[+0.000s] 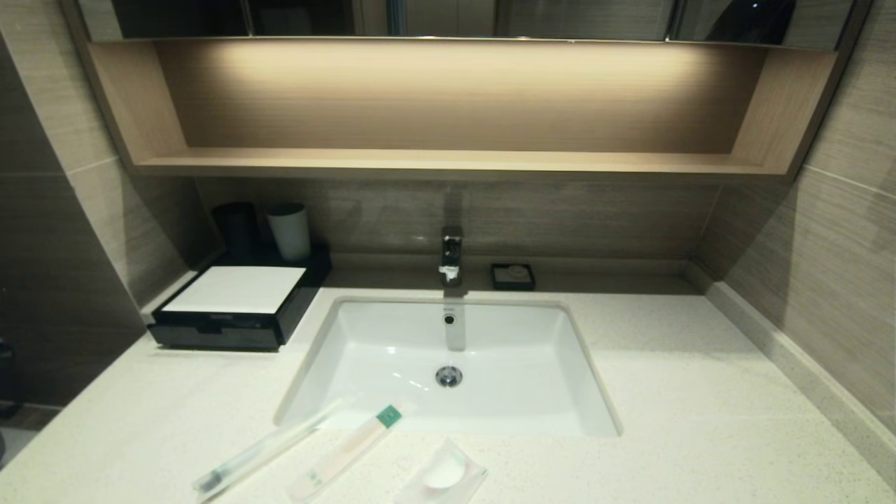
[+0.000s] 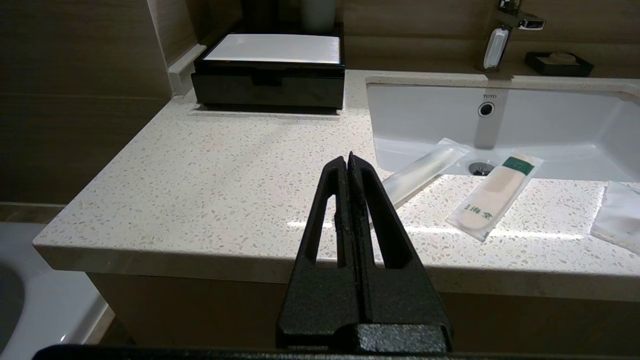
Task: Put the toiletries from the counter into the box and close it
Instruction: Open the drawer
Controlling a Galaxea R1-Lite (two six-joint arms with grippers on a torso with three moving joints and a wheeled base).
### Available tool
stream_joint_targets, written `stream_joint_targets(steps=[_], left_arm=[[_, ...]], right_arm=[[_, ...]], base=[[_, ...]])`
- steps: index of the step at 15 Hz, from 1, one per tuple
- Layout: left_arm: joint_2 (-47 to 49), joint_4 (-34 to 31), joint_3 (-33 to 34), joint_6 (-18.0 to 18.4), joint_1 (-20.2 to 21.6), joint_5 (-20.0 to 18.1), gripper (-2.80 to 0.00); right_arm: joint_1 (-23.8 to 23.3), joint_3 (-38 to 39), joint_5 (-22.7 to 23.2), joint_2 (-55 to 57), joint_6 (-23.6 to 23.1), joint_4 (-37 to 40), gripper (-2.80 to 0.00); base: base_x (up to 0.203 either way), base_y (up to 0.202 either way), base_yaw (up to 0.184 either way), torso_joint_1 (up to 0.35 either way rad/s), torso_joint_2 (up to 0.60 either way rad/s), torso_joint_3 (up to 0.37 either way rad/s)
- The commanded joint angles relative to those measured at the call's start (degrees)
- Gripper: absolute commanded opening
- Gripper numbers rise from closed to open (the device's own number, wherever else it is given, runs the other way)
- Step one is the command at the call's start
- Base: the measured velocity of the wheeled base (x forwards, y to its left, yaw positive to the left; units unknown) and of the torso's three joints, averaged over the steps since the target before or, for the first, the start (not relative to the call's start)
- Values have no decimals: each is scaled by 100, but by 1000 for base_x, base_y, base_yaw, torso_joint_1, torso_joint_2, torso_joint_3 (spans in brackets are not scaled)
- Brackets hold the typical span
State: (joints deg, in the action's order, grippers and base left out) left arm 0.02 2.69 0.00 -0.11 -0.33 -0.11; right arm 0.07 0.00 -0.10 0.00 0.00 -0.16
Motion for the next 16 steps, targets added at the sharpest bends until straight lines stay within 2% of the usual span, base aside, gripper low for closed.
stream_joint_targets(steps=[1, 16], left_arm=[[6, 3, 114, 2, 6, -5, -280], [6, 3, 114, -24, -2, 20, -280]], right_arm=[[1, 9, 1, 0, 0, -2, -280], [1, 9, 1, 0, 0, -2, -280]], base=[[0, 0, 0, 0, 0, 0], [0, 0, 0, 0, 0, 0]])
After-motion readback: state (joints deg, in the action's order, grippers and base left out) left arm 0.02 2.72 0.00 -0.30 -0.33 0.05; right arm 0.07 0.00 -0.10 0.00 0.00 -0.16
